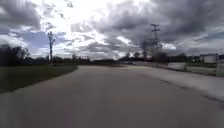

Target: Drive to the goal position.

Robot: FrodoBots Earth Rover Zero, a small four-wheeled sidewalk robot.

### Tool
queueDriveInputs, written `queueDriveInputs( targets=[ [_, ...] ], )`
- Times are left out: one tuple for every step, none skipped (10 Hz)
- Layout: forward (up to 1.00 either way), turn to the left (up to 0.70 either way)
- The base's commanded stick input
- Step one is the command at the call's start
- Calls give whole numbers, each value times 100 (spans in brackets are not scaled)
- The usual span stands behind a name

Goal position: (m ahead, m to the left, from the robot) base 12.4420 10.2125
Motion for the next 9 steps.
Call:
queueDriveInputs(
  targets=[
    [100, 11],
    [100, 11],
    [100, 11],
    [100, 11],
    [100, 11],
    [100, 11],
    [100, 11],
    [100, 11],
    [100, 11]
  ],
)
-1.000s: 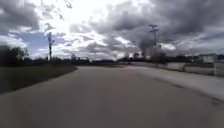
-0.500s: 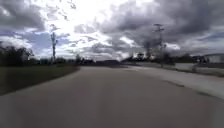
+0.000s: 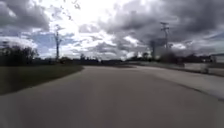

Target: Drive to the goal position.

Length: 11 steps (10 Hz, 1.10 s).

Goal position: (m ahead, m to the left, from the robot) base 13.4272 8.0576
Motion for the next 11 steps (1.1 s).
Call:
queueDriveInputs(
  targets=[
    [100, 11],
    [100, 11],
    [100, 11],
    [100, 11],
    [100, 11],
    [100, 11],
    [100, 11],
    [100, 11],
    [100, 11],
    [100, 11],
    [100, 11]
  ],
)
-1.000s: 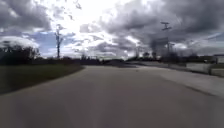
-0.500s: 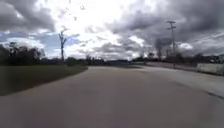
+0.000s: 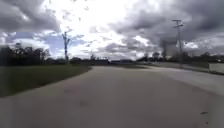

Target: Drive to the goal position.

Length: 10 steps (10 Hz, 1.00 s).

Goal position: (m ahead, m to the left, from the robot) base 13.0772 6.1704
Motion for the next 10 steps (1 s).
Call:
queueDriveInputs(
  targets=[
    [100, 10],
    [100, 7],
    [100, 2],
    [100, 0],
    [100, 0],
    [100, 0],
    [100, 0],
    [100, 0],
    [100, 0],
    [100, 0]
  ],
)
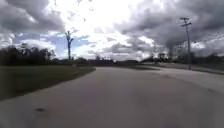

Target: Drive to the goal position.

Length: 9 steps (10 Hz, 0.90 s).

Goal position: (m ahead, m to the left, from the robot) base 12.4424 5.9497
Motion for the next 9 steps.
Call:
queueDriveInputs(
  targets=[
    [100, 0],
    [100, 0],
    [100, 0],
    [100, 0],
    [100, 0],
    [100, 0],
    [100, 0],
    [100, 0],
    [100, 0]
  ],
)
